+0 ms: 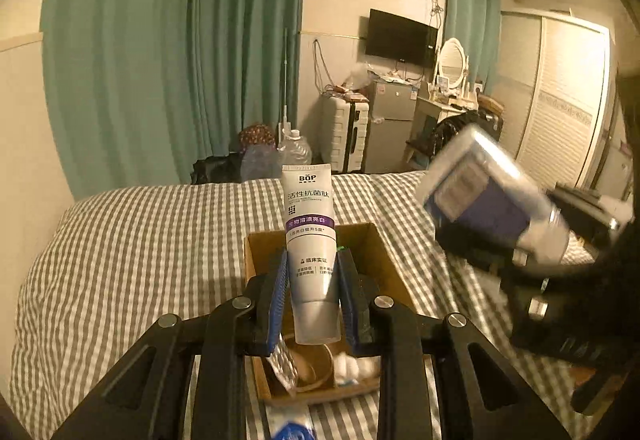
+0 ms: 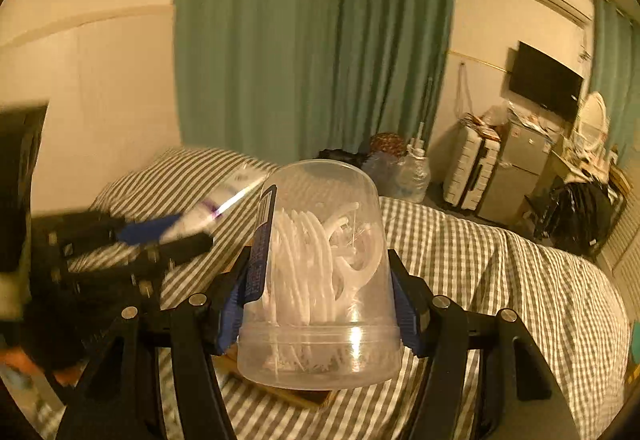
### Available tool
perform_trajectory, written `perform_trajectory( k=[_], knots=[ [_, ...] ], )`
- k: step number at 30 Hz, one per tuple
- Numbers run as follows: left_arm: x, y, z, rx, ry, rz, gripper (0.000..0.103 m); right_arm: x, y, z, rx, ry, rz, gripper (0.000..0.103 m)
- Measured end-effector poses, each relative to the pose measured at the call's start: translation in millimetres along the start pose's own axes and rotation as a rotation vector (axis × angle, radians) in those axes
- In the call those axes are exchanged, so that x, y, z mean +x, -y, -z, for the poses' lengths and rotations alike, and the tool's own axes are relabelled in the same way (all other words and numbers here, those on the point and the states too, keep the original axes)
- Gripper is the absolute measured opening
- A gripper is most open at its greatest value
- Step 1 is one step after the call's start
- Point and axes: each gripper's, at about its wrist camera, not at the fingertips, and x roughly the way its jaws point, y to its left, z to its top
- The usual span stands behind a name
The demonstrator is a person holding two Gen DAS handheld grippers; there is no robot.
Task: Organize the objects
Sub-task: 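Carry the toothpaste tube and floss tub over the box and release both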
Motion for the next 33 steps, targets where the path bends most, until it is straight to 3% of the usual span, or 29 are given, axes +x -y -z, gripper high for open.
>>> perform_trajectory(
  k=[12, 22, 24, 25, 27, 28, 29, 31, 33],
  knots=[
    [89, -11, 51, -0.035, -0.156, -0.015, 0.024, 100, 2, 44, 0.065, -0.185, 0.005, 0.061],
    [111, -8, 67, -0.055, -0.191, -0.015, 0.025, 118, 16, 61, 0.125, -0.216, -0.028, 0.062],
    [114, -8, 68, -0.054, -0.193, -0.012, 0.025, 115, 17, 62, 0.127, -0.199, -0.029, 0.065],
    [112, -8, 69, -0.054, -0.194, -0.010, 0.026, 112, 16, 60, 0.128, -0.190, -0.027, 0.071],
    [110, -9, 70, -0.055, -0.196, -0.011, 0.030, 106, 16, 57, 0.134, -0.164, -0.028, 0.078],
    [110, -12, 70, -0.055, -0.195, -0.009, 0.040, 104, 16, 54, 0.135, -0.159, -0.029, 0.078],
    [107, -12, 69, -0.057, -0.192, -0.010, 0.059, 102, 17, 52, 0.135, -0.153, -0.031, 0.079],
    [98, -13, 65, -0.064, -0.167, -0.023, 0.072, 95, 16, 50, 0.131, -0.140, -0.032, 0.080],
    [90, -13, 60, -0.064, -0.150, -0.023, 0.073, 87, 15, 47, 0.127, -0.127, -0.030, 0.083]
  ],
)
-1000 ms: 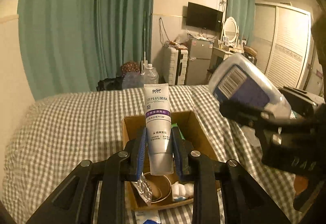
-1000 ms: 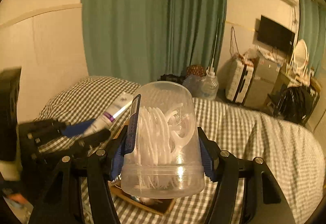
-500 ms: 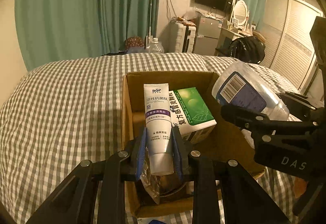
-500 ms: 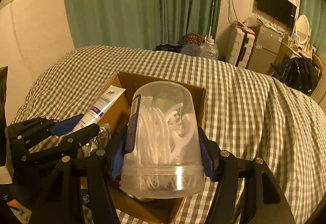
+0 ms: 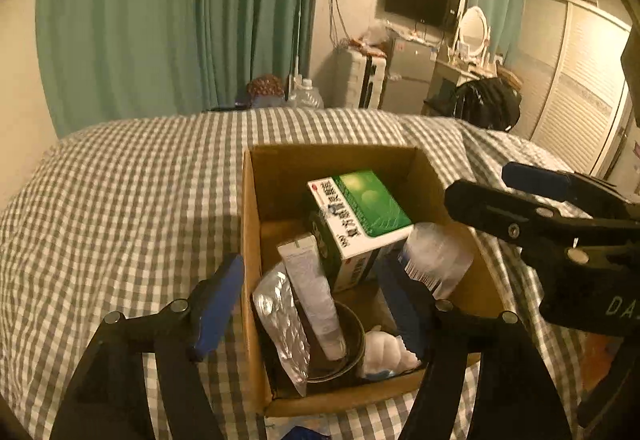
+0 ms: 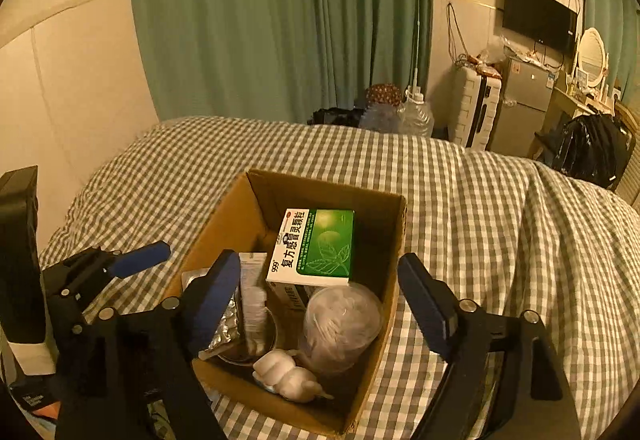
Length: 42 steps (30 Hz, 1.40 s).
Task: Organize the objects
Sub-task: 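Carry the toothpaste tube and floss tub over the box and release both, then move both tools back toward the grey clip and blue tissue pack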
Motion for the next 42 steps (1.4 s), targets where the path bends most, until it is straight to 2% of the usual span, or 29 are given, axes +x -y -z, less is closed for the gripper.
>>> perform_trajectory(
  k=[4, 8, 11, 15, 19, 23, 26, 29, 36, 42],
  knots=[
    [-19, -2, -3, -0.004, 0.032, -0.013, 0.095, -21, -2, -2, -0.005, 0.034, -0.015, 0.090],
    [-50, 4, -6, 0.016, 0.080, -0.025, 0.103, -52, -4, -6, -0.010, 0.096, -0.027, 0.095],
    [-73, 6, -6, 0.013, 0.116, -0.078, 0.103, -77, -9, -9, -0.020, 0.135, -0.026, 0.102],
    [-105, 1, 0, -0.026, 0.125, -0.085, 0.103, -108, -16, -9, -0.053, 0.156, -0.038, 0.103],
    [-134, -6, 6, -0.064, 0.149, -0.134, 0.103, -134, -21, -3, -0.076, 0.190, -0.038, 0.103],
    [-153, -15, 19, -0.120, 0.167, -0.181, 0.103, -142, -28, 10, -0.108, 0.195, -0.016, 0.103],
    [-154, -23, 35, -0.161, 0.151, -0.224, 0.103, -138, -34, 23, -0.123, 0.177, -0.015, 0.103],
    [-140, -29, 59, -0.173, 0.117, -0.204, 0.103, -124, -35, 45, -0.125, 0.132, -0.019, 0.103],
    [-86, -34, 114, -0.182, -0.052, -0.258, 0.103, -74, -25, 98, -0.094, 0.004, -0.011, 0.103],
    [-47, -29, 141, -0.148, -0.185, -0.314, 0.103, -43, -27, 117, -0.131, -0.067, 0.052, 0.103]
  ],
)
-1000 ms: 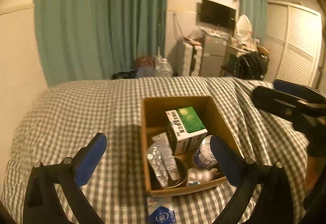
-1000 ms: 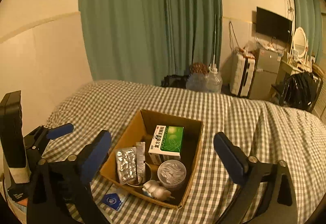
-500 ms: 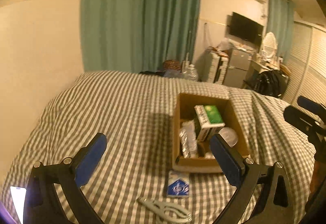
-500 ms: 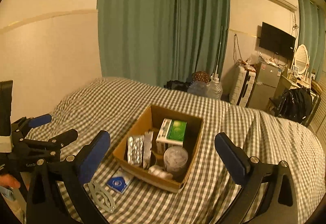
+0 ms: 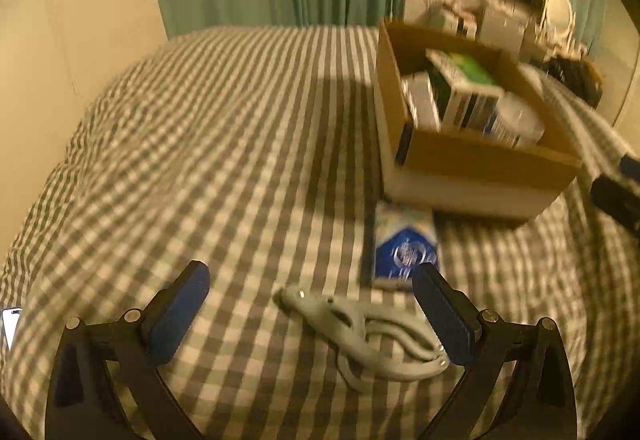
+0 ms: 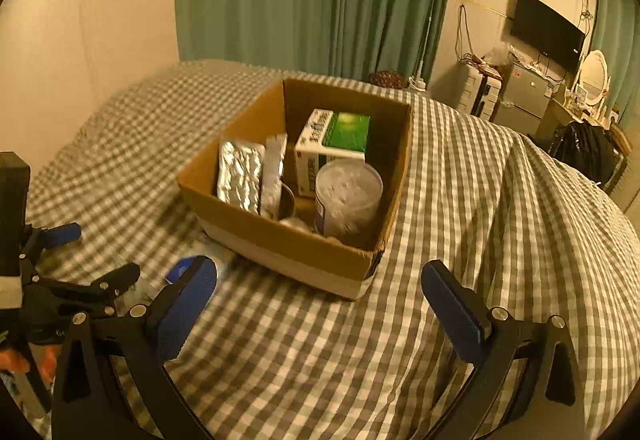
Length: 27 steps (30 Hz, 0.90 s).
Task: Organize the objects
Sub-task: 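Move both tools back toward the grey clip and blue tissue pack, then grasp the grey plastic clip with the left tool while the right tool grasps the blue Vinda tissue pack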
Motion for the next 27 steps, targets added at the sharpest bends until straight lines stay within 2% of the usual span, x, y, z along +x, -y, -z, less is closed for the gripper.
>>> perform_trajectory(
  k=[3, 6, 9, 13, 15, 16, 21, 27],
  knots=[
    [10, 6, 11, 0.001, -0.053, 0.027, 0.103, 3, -2, 2, -0.013, -0.010, 0.011, 0.103],
    [22, 19, 23, 0.011, -0.128, 0.089, 0.103, 6, -5, 4, -0.026, -0.016, 0.018, 0.103],
    [39, 38, 37, 0.067, -0.183, 0.104, 0.103, 8, -6, 3, -0.035, -0.019, 0.022, 0.103],
    [49, 51, 44, 0.134, -0.167, 0.084, 0.103, 12, -7, 6, -0.041, -0.028, 0.031, 0.103],
    [45, 49, 45, 0.122, -0.155, 0.130, 0.093, 12, -7, 6, -0.044, -0.029, 0.031, 0.103],
    [42, 48, 45, 0.120, -0.148, 0.142, 0.083, 11, -8, 7, -0.045, -0.028, 0.031, 0.103],
    [29, 44, 48, 0.122, -0.130, 0.168, 0.083, 10, -7, 7, -0.044, -0.024, 0.028, 0.103],
    [-10, 23, 42, 0.065, -0.050, 0.182, 0.083, 11, -8, 7, -0.040, -0.023, 0.011, 0.103]
  ],
)
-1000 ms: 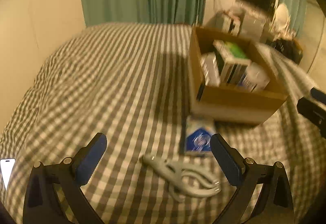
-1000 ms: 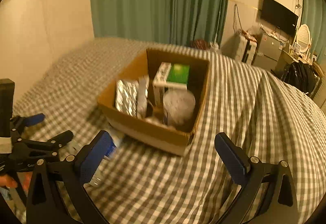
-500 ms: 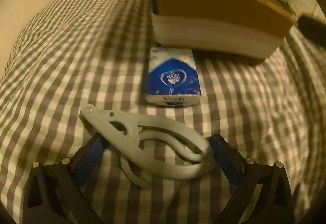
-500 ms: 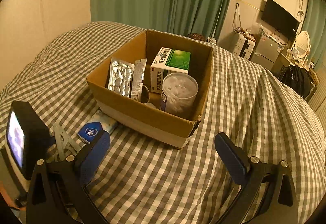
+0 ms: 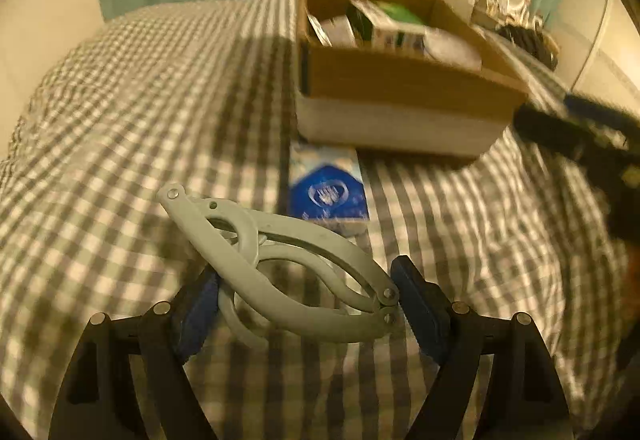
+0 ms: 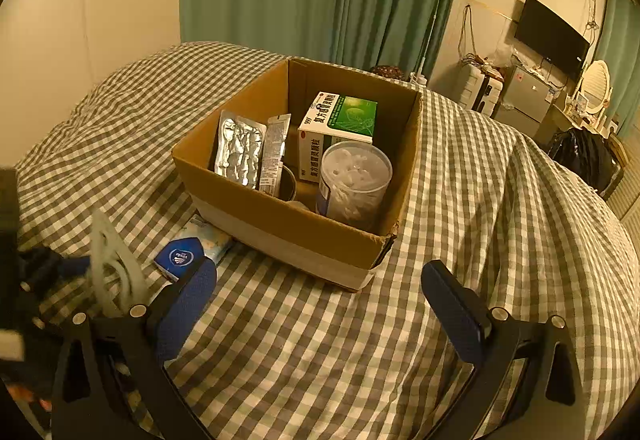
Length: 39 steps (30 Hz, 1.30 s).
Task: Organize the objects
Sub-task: 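Grasp the grey plastic clip with the left tool while the right tool grasps the blue Vinda tissue pack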
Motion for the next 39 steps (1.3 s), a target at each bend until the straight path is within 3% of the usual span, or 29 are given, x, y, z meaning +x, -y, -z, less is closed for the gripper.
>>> perform_trajectory(
  k=[7, 13, 24, 27, 30, 39],
  knots=[
    [-23, -38, -28, -0.059, 0.052, -0.059, 0.083, 11, -15, 6, -0.008, -0.027, -0.042, 0.103],
    [-21, -42, -50, 0.131, 0.074, -0.168, 0.083, 45, -46, 16, 0.037, -0.119, -0.144, 0.103],
    [-14, -93, -46, -0.025, 0.062, -0.171, 0.083, 104, -109, 17, -0.034, -0.193, -0.150, 0.101],
    [-13, -93, -45, -0.026, 0.067, -0.166, 0.083, 112, -114, 13, -0.030, -0.199, -0.165, 0.093],
    [-13, -90, -44, -0.011, 0.068, -0.167, 0.083, 116, -116, 10, -0.037, -0.203, -0.161, 0.069],
    [-7, -80, -42, 0.021, 0.049, -0.184, 0.083, 95, -110, 13, -0.069, -0.202, -0.185, 0.063]
  ],
)
